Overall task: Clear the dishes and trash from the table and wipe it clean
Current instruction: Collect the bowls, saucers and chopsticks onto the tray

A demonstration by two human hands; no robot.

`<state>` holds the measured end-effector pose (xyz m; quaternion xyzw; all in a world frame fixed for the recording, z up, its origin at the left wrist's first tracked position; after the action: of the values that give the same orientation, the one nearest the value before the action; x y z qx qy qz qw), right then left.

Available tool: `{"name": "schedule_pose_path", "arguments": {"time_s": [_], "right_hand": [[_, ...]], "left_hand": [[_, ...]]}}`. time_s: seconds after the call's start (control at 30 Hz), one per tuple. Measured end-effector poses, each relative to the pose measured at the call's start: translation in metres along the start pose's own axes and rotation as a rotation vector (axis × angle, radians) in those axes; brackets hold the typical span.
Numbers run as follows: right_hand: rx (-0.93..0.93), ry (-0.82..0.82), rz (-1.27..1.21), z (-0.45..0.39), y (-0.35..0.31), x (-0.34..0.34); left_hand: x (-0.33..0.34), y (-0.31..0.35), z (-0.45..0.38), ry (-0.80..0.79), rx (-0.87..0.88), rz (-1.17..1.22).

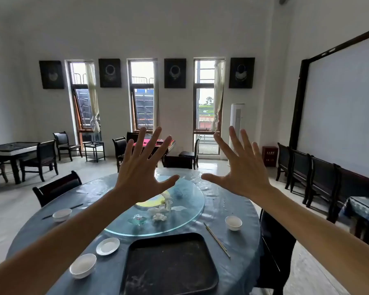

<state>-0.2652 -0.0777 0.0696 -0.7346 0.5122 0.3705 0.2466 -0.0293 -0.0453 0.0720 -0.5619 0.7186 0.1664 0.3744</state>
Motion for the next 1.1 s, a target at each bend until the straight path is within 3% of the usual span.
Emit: {"name": "schedule_pose_path", "arguments": {"time_s": [0.2,0.43,0.8,1.1], "right_hand": [[0.040,-0.065,-0.019,-0.006,0.027,0.039],[0.119,-0.185,-0.128,-0.012,0.106,0.102],[0.193,-0.431,-0.257,-0.023,0.233,0.241],[0.319,-0.650,-0.375,-0.016,0.283,0.376]], "left_hand": [[0.049,0.007,-0.019,-0.041,0.004,0.037],[0.143,0.040,-0.055,-0.117,0.025,0.086],[0.314,0.094,-0.109,-0.363,-0.042,0.173],[0.464,0.103,-0.110,-0.642,-0.206,0.479]]}}
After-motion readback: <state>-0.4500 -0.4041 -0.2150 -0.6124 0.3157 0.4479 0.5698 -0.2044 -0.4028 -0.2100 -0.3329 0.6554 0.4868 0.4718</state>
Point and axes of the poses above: each hand's wrist, its own z-axis away from the middle knuckle, its own x-axis out of the palm, y = z × x, the point moved 9 cm from there along -z, towards the middle knuckle, and after that the axes turned 12 degrees about -y, right-handed, at the moved point
